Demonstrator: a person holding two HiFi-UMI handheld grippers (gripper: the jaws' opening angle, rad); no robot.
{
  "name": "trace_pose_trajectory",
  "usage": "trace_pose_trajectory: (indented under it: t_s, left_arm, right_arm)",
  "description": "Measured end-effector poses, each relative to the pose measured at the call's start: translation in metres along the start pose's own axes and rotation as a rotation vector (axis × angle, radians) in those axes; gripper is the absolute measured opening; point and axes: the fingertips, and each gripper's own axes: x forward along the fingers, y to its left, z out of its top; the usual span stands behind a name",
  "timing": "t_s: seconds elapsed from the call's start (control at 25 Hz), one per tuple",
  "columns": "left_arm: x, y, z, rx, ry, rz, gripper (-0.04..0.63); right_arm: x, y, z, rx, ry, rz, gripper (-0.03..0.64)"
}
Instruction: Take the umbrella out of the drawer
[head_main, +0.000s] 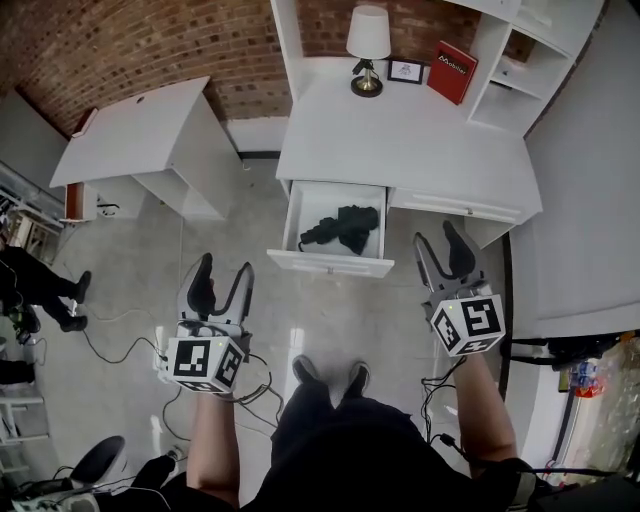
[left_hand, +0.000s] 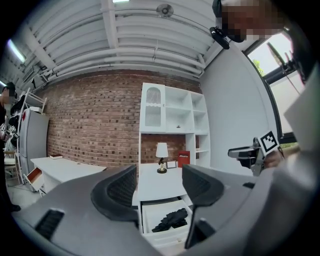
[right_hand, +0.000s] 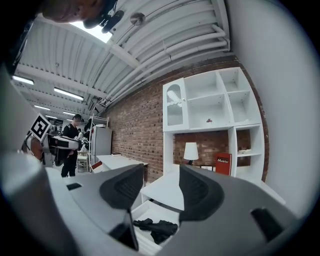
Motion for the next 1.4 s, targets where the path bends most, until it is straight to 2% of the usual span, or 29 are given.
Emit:
trace_pose_trajectory:
  t_s: [0.24, 0.68, 0.88, 1.12, 1.4]
  left_arm:
    - [0.038, 0.034, -0.012, -0.019, 0.006, -0.053, 0.282]
    - [0.134, 0.099, -0.017, -0.018, 0.03, -0.266, 0.282]
    - [0.171, 0.095, -0.022, -0.021, 0.052, -0.365, 0.282]
    - [0.205, 0.08, -0.046, -0.023, 0.102, -0.432, 0.282]
    - [0.248, 0.045, -0.086, 0.047, 0.207, -0.489, 0.282]
  right_arm:
    - [0.029, 0.003, 0.0, -0.017, 0.018, -0.057, 0.221]
    - [0.079, 0.019, 0.014, 0.003, 0.036, -0.26, 0.216]
    - [0.078, 0.015, 0.012, 0.01, 0.064, -0.347, 0.215]
    - [0.078, -0.001, -0.011, 0.034, 0.1, -0.403, 0.213]
    - [0.098, -0.04, -0.043, 0.121, 0.098, -0.41, 0.212]
